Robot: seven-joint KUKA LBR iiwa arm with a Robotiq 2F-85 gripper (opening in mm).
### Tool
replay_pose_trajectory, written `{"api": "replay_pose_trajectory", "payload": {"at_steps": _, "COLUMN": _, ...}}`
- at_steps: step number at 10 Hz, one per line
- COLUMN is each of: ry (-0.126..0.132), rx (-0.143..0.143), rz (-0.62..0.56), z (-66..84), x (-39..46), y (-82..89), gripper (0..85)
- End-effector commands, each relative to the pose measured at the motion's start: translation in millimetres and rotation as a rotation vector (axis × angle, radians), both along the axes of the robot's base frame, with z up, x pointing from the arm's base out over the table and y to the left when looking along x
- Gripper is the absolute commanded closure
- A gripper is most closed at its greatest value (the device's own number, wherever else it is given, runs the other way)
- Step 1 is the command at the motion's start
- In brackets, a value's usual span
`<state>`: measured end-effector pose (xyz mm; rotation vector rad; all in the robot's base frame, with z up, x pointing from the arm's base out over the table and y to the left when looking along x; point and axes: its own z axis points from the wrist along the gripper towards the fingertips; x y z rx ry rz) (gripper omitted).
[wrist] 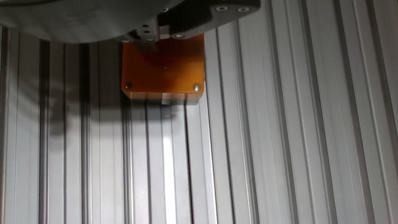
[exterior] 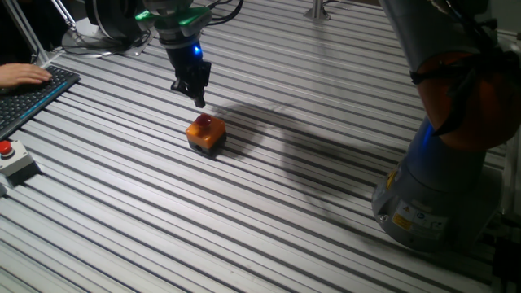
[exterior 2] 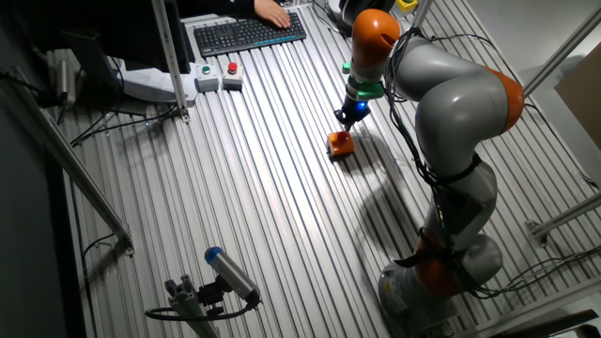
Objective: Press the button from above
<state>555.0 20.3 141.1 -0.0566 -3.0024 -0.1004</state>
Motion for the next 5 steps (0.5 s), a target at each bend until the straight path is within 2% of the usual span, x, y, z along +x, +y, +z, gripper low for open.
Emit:
{"api": "replay_pose_trajectory", "payload": {"at_steps": 1, "ry": 0.000, "rx": 0.000, "rz": -0.001, "z": -0.1, "x": -0.5, "y": 0.2, "gripper": 85.0}}
{"api": "replay_pose_trajectory", "payload": {"at_steps": 5, "ry": 0.000, "rx": 0.000, "rz": 0.003, "z": -2.3, "x": -2.1, "y": -3.2, "gripper": 85.0}}
